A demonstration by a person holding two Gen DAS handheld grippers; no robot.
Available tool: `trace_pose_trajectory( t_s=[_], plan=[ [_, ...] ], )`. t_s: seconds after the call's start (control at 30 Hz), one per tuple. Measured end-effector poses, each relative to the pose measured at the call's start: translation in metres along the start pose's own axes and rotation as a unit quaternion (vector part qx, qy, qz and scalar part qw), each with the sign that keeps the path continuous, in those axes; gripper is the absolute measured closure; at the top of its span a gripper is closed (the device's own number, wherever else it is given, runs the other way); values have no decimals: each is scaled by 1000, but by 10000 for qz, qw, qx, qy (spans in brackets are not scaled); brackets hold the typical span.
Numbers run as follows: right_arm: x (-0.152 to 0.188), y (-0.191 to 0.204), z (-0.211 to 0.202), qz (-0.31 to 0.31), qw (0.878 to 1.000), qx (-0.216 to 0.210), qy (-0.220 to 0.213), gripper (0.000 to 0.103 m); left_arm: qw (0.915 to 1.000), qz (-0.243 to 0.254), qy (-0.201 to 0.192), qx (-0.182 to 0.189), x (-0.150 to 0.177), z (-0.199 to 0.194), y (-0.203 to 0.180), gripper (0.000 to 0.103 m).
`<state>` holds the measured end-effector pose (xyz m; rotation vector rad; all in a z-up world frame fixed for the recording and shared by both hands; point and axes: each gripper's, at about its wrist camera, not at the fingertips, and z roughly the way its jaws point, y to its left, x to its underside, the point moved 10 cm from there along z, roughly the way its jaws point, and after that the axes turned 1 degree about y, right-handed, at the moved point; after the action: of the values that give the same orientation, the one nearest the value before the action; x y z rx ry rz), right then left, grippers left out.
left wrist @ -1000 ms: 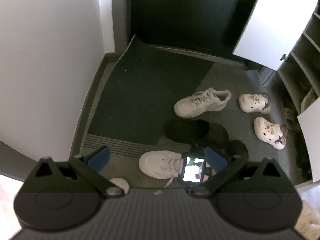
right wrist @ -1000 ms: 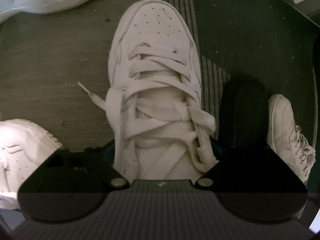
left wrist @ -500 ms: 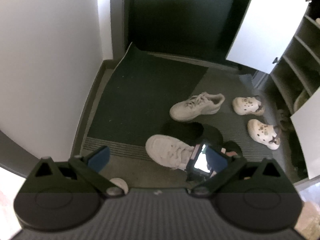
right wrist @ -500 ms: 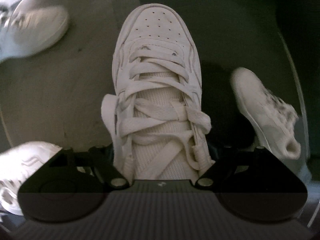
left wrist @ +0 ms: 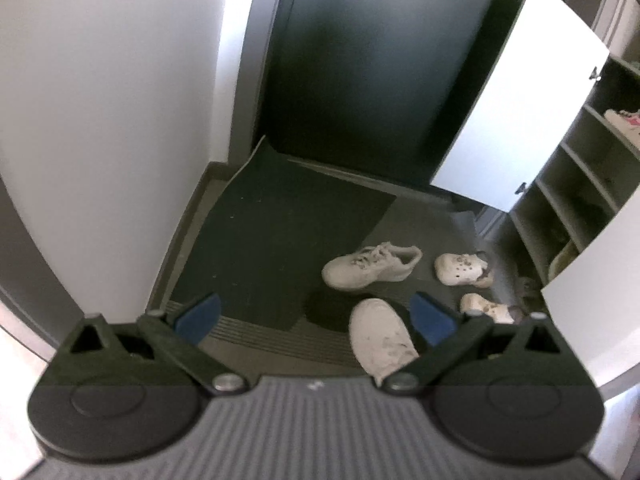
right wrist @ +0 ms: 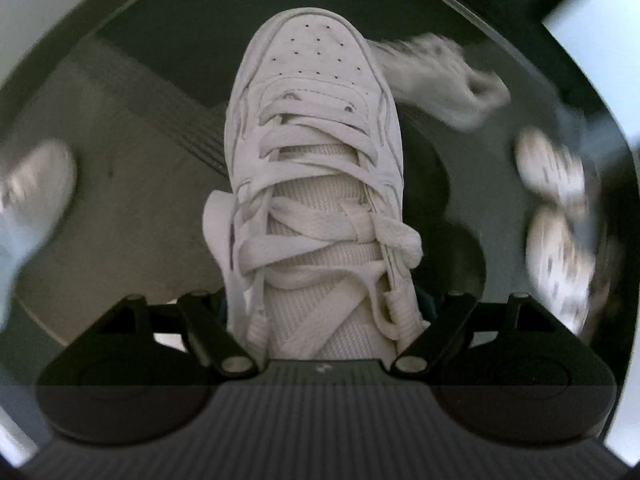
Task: Organize scattered shoes
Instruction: 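Carry the sneaker with the right gripper and set it beside its mate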
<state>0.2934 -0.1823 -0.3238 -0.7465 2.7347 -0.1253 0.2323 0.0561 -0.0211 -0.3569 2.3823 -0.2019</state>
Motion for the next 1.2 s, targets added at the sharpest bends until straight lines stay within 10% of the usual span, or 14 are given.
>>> trace_pose_trajectory(
  t_s=[0.37,1.2],
  plan=[
    [138,-50,-17,2701,9623,-145,284,19,9994,141,-231,237,4,-29,-12,0],
    [215,48,64,2509,9583,-446,1290,19,9996,125,-232,-30,8,-25,11,0]
  ],
)
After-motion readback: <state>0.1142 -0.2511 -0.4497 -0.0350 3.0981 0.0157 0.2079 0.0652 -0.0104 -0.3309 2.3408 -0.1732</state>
